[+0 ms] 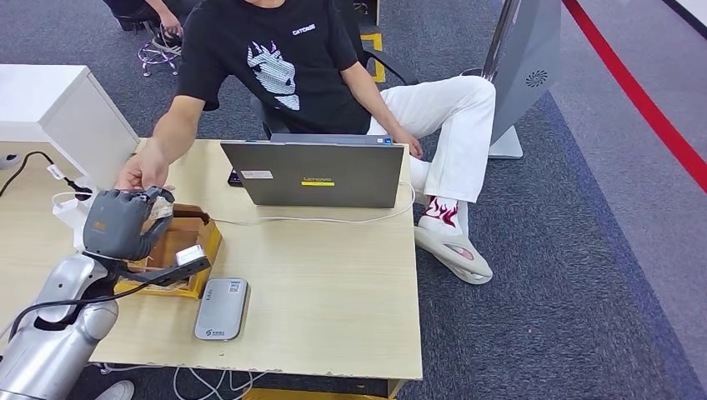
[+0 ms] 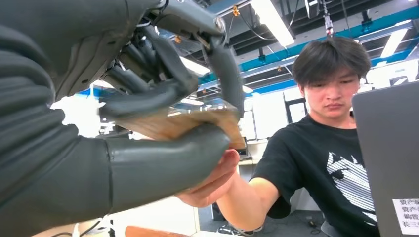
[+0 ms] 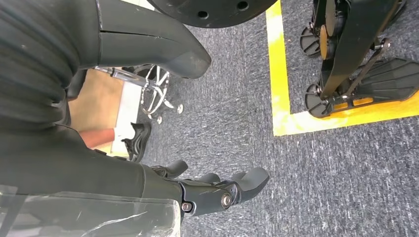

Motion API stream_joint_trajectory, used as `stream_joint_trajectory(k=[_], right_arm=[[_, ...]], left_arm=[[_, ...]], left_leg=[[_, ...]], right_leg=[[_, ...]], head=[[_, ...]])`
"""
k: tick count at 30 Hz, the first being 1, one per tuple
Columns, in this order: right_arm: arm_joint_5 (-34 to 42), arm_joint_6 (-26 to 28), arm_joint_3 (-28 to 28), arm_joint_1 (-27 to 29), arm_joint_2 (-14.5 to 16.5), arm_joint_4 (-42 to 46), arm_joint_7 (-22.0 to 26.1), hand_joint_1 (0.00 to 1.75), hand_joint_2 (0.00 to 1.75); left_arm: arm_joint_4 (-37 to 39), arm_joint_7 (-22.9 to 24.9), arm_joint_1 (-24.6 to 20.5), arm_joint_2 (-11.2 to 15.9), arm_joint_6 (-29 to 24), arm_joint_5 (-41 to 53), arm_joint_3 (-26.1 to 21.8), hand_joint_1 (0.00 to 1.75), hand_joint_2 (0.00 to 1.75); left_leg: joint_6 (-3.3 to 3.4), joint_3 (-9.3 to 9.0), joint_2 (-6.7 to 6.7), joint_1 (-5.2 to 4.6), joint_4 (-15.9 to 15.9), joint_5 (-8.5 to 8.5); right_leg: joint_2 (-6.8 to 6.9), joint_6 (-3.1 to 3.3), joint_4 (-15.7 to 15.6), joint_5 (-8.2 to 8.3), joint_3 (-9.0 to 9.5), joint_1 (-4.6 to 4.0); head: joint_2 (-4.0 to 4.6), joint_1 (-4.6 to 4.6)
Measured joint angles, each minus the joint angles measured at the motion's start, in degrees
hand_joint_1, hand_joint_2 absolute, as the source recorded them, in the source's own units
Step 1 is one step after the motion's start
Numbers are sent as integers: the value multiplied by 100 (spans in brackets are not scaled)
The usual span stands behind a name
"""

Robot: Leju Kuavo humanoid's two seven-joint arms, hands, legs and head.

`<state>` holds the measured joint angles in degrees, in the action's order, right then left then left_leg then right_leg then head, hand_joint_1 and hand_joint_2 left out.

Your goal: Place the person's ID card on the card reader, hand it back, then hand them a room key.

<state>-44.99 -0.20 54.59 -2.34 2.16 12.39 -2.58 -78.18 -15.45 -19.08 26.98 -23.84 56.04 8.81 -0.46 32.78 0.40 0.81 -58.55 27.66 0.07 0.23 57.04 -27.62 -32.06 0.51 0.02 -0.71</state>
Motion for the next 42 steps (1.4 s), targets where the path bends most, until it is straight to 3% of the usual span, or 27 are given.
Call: stream_joint_trajectory(k=[9, 20, 24, 30, 42], right_arm=[[-52, 0, 101, -11, 0, 0, -8, 0, 175], [-53, 2, 272, -16, 2, 0, -5, 0, 175], [-37, 2, 370, -12, 14, 0, 2, 0, 175], [-25, 11, 510, -3, 42, 0, 20, 0, 175], [-25, 10, 565, 1, 46, 1, 20, 0, 175]], left_arm=[[1, -203, 200, -87, -33, -94, -20, 0, 175], [-438, -533, 1034, -370, 107, -179, 99, 0, 175], [-735, -477, 1436, -323, 456, -182, 270, 0, 175], [-1012, -273, 2029, -156, 232, 112, 334, 0, 175], [-1117, -239, 2215, -64, 207, 157, 334, 0, 175]], left_leg=[[0, -2, 1, 0, 0, 0], [0, -1, 3, -1, 0, 3], [0, -2, 8, 0, 0, 4], [-1, -1, 4, 2, 0, 3], [0, -3, 2, 0, 0, 2]], right_leg=[[0, 0, 0, 1, 1, 0], [-2, 0, -2, -1, -2, 1], [-3, 0, -2, -1, -2, 1], [-1, 0, -1, -2, -3, 0], [0, -1, -1, -1, 3, 1]], head=[[0, 1], [-1, 1], [-2, 0], [-1, -1], [-1, -1]])
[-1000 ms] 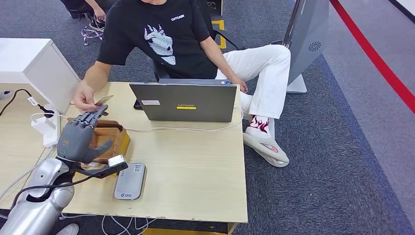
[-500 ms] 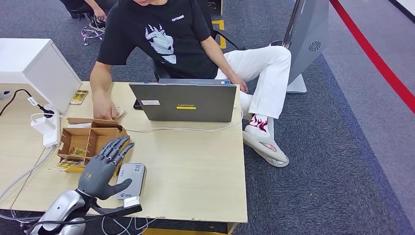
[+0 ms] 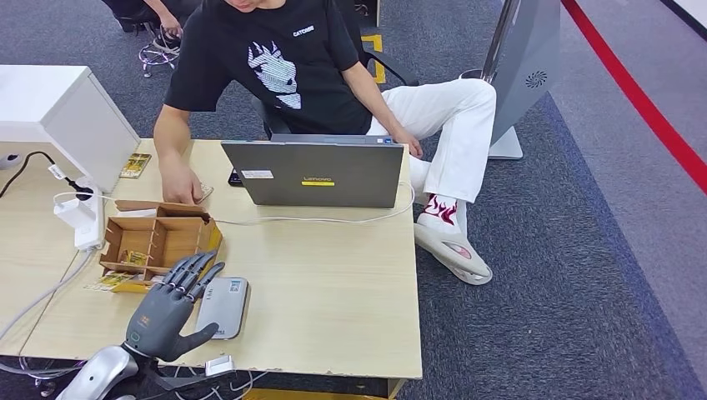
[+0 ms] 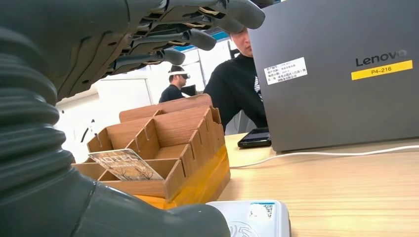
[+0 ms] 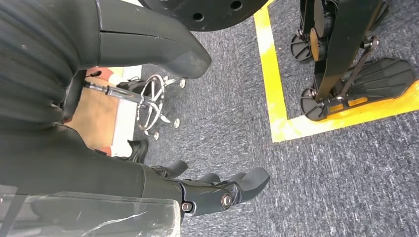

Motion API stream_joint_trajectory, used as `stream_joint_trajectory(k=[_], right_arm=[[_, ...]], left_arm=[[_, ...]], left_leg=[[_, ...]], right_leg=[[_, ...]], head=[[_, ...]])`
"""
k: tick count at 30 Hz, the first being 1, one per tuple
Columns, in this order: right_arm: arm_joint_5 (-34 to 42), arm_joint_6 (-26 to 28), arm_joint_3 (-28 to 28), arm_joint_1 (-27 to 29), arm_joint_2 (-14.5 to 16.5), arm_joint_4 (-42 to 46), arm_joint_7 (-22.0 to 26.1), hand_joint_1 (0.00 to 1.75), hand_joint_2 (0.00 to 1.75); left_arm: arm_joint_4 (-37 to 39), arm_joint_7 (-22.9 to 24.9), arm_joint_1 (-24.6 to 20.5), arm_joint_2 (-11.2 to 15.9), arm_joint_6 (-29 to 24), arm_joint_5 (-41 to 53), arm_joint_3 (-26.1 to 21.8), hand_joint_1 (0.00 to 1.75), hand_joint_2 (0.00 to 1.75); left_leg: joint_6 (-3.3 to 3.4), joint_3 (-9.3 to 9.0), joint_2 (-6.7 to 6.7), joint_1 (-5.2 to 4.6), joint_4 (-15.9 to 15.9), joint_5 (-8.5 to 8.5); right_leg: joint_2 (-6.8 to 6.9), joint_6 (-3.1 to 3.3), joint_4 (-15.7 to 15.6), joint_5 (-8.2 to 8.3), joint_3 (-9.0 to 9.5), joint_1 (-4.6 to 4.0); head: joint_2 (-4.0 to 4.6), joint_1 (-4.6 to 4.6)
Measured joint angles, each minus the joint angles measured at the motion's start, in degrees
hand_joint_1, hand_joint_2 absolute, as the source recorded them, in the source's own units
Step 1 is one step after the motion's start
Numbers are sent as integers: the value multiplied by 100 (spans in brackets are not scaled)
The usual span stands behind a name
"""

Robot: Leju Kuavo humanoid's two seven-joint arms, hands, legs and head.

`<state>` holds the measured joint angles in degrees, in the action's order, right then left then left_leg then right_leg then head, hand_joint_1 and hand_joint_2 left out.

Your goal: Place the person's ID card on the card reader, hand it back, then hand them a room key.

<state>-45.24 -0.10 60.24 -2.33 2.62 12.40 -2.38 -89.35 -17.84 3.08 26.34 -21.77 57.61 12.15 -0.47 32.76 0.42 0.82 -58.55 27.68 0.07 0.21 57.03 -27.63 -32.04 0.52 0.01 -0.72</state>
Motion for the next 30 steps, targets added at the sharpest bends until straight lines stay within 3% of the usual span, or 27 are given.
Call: stream_joint_trajectory(k=[6, 14, 21, 30], right_arm=[[-3, 1, 3, -1, 0, 1, 0, 0, 175], [-84, 3, 92, 5, 1, 1, 10, 0, 175], [-195, 3, 145, 5, 1, 1, 9, 0, 175], [-238, 3, 151, -1, 1, 6, 4, 0, 175]], left_arm=[[-13, 64, 22, 1, -76, 100, -2, 0, 175], [47, 422, 250, 83, -750, 464, -357, 0, 175], [653, 506, 155, 68, -1099, 662, -873, 0, 175], [1367, 470, -145, -52, -1233, 724, -1051, 0, 175]], left_leg=[[0, 1, 0, 0, 0, 1], [-1, 1, -1, 3, 0, 1], [-1, 0, -1, 3, 1, 0], [1, 1, -2, 0, 0, -1]], right_leg=[[0, 0, 0, 0, 0, 0], [1, 1, 0, -2, -1, 0], [1, 1, 0, -1, 0, 0], [1, 0, 0, -1, 0, 0]], head=[[1, 0], [-1, 1], [-1, 1], [1, 0]])
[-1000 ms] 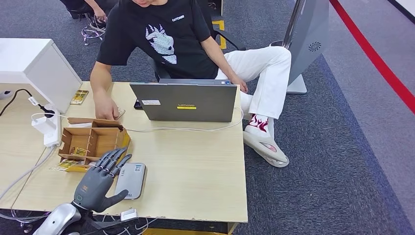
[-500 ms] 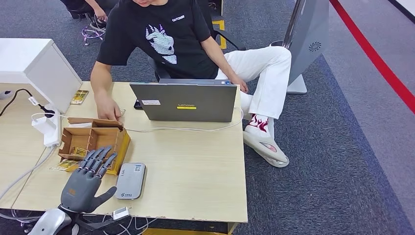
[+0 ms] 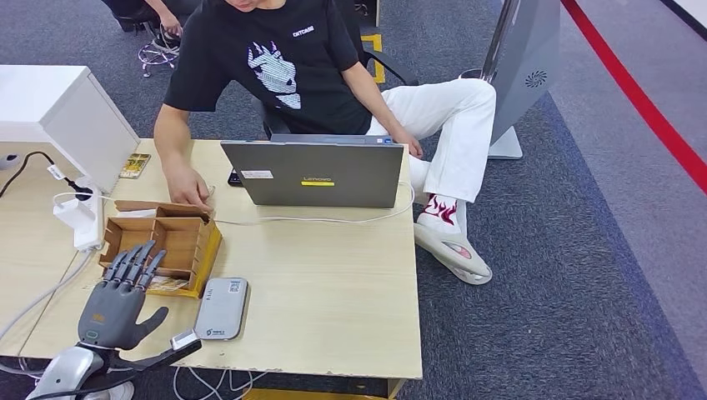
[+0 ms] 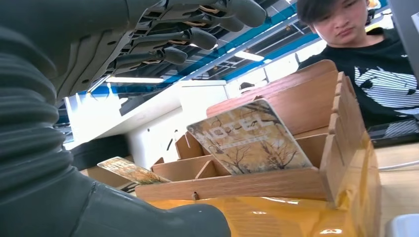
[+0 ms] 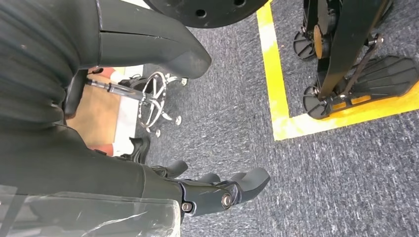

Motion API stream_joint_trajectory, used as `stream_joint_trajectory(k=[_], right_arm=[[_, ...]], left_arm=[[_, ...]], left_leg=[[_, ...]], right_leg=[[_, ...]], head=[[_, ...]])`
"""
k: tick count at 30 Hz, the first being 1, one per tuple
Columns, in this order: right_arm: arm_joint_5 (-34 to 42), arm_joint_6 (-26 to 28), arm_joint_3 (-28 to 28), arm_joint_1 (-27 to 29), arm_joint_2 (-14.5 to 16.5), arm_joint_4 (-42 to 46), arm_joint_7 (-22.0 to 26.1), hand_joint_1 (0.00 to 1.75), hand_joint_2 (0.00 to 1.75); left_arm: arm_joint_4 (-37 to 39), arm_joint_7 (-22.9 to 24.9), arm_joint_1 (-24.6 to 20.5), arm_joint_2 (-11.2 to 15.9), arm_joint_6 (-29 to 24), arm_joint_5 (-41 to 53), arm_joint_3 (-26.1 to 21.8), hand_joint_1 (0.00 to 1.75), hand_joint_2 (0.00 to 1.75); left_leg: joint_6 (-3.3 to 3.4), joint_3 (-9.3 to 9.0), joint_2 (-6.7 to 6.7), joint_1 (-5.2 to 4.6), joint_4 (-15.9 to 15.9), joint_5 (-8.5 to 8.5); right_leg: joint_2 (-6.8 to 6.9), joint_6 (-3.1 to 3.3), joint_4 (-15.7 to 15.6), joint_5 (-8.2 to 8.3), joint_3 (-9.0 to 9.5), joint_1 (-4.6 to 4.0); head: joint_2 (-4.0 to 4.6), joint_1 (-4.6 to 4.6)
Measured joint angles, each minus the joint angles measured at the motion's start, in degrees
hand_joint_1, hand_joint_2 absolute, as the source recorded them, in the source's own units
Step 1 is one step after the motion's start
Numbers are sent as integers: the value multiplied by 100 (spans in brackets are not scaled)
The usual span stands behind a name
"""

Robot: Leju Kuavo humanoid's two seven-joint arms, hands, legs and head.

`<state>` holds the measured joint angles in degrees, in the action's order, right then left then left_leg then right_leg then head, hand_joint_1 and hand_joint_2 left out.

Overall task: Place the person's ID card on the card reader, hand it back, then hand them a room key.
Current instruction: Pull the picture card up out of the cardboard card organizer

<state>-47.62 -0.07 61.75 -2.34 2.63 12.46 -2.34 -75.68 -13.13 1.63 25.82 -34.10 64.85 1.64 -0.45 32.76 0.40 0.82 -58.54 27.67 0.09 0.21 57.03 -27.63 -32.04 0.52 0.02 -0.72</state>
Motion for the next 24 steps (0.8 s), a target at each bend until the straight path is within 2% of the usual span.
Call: stream_joint_trajectory(k=[19, 20, 23, 24], right_arm=[[-118, -4, 0, -5, 0, 0, 0, 0, 175], [-118, -4, 0, -5, 0, 0, 0, 0, 175], [-117, -4, 0, -7, 1, 0, 0, 0, 175], [-118, -4, 0, -8, 0, 0, 0, 0, 175]], left_arm=[[470, -11, -406, -144, 9, 122, -11, 0, 175], [477, -11, -411, -150, 9, 122, -11, 39, 175], [495, -11, -415, -160, 7, 121, -11, 170, 175], [500, -11, -415, -162, 5, 121, -11, 175, 175]], left_leg=[[0, -1, 0, 0, 0, 0], [0, -1, 0, 0, 0, 0], [0, -1, 0, 0, 0, 0], [0, -1, 0, 0, 0, 0]], right_leg=[[-1, 1, 0, 1, -1, 0], [-1, 1, 0, 1, -1, 0], [-1, 1, 0, 1, -2, 0], [-1, 1, 0, 1, -2, 0]], head=[[0, 1], [0, 1], [-1, 0], [-1, -1]])
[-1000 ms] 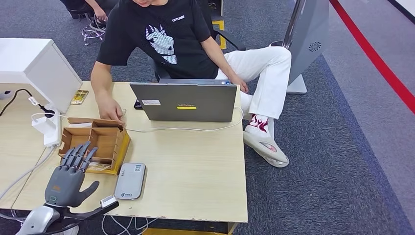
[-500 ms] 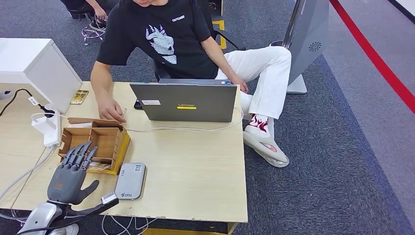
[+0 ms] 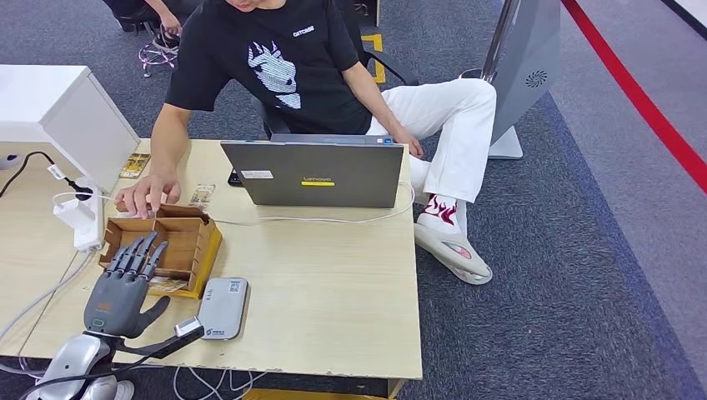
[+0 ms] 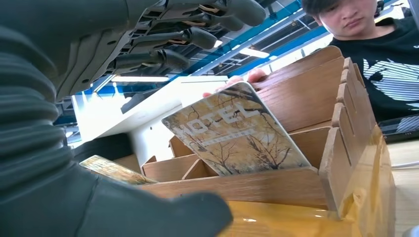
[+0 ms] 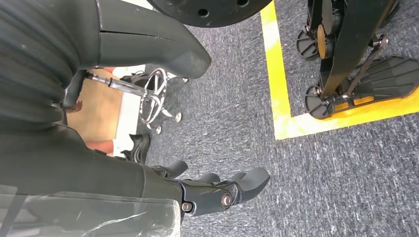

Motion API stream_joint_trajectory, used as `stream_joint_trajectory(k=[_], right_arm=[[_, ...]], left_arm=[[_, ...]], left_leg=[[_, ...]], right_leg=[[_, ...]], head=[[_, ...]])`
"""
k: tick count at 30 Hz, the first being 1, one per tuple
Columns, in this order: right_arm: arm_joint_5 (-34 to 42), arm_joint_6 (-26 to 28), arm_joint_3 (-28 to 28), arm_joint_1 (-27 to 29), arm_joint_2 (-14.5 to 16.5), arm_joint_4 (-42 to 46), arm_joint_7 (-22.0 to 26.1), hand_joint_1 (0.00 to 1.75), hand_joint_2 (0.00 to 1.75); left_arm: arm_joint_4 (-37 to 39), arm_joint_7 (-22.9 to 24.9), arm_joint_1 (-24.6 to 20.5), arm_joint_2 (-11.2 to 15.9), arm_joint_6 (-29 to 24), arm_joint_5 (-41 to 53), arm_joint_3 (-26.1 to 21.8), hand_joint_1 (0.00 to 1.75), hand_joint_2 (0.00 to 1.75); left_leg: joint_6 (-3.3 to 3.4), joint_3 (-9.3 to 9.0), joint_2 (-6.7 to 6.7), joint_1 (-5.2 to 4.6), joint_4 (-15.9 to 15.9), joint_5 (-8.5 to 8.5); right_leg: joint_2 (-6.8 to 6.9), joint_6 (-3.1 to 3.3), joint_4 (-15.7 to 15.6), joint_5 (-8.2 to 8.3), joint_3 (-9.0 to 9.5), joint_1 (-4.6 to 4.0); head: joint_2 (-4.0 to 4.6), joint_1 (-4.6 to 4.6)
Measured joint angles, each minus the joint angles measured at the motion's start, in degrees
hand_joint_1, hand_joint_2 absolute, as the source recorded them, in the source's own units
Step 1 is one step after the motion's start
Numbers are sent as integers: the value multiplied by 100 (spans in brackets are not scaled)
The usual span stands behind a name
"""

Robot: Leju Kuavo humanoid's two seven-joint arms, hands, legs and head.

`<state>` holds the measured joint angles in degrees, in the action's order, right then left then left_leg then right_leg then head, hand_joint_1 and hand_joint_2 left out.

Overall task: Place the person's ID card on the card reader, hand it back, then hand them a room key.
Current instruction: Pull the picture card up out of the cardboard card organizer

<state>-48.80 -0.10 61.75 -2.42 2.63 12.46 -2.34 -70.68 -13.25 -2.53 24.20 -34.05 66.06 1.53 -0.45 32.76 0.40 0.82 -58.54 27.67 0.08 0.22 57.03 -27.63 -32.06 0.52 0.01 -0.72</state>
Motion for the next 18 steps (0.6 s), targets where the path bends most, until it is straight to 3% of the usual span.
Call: stream_joint_trajectory(k=[18], right_arm=[[-1, 2, 0, 1, 0, 0, 0, 0, 175]], left_arm=[[4, 13, 44, -7, -7, -16, 0, 175, 175]], left_leg=[[0, 0, -1, 1, 0, 0]], right_leg=[[1, 0, 0, 0, 1, 0]], head=[[1, 0]])
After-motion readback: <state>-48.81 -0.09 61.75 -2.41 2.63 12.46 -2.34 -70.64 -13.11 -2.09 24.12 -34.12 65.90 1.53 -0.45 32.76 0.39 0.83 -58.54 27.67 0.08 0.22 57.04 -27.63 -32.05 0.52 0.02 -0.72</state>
